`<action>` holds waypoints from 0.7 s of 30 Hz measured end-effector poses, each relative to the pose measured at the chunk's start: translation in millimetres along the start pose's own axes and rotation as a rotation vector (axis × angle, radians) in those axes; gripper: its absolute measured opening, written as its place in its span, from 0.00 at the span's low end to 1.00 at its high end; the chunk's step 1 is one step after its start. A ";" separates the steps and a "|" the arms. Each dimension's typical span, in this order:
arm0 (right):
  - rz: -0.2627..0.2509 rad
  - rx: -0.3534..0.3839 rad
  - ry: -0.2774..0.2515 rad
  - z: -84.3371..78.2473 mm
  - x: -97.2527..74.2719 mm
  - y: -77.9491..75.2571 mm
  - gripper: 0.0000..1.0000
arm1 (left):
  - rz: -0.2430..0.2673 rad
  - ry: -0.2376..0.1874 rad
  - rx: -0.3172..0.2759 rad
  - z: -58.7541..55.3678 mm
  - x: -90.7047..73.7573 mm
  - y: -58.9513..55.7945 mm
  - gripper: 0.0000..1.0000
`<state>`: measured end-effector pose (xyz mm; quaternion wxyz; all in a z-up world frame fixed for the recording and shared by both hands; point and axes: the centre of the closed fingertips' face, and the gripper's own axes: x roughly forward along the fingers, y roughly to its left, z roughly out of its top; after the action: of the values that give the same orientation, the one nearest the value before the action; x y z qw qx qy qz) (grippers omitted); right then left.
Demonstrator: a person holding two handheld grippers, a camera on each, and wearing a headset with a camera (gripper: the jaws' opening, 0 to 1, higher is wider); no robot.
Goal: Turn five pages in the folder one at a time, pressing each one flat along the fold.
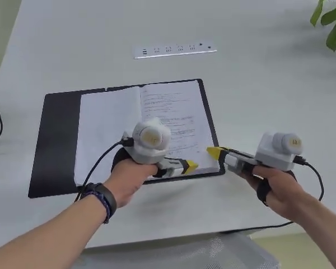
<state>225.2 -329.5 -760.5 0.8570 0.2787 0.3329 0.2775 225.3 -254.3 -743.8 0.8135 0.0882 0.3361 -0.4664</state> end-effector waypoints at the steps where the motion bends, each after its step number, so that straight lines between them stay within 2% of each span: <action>1: -0.003 -0.007 -0.001 0.8 -0.1 0.2 0.06 | 0.009 -0.004 -0.006 -1.2 -4.9 3.0 0.64; 3: -0.007 -0.013 -0.009 2.8 -0.7 0.5 0.02 | 0.019 -0.009 -0.008 -3.0 -11.6 6.8 0.64; 12: 0.001 0.021 -0.028 8.6 3.1 6.5 0.00 | 0.083 -0.035 -0.042 -11.0 -44.6 29.3 0.64; 19: -0.008 0.028 -0.030 9.7 4.5 9.6 0.00 | 0.115 -0.063 -0.067 -13.7 -62.2 38.9 0.64; 21: -0.004 0.022 -0.035 12.5 4.3 14.6 0.00 | 0.126 -0.072 -0.072 -14.1 -68.7 42.1 0.64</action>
<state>232.7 -320.1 -744.8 0.8600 0.2923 0.3217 0.2671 230.0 -176.7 -718.4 0.8553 0.0631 0.3169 -0.4050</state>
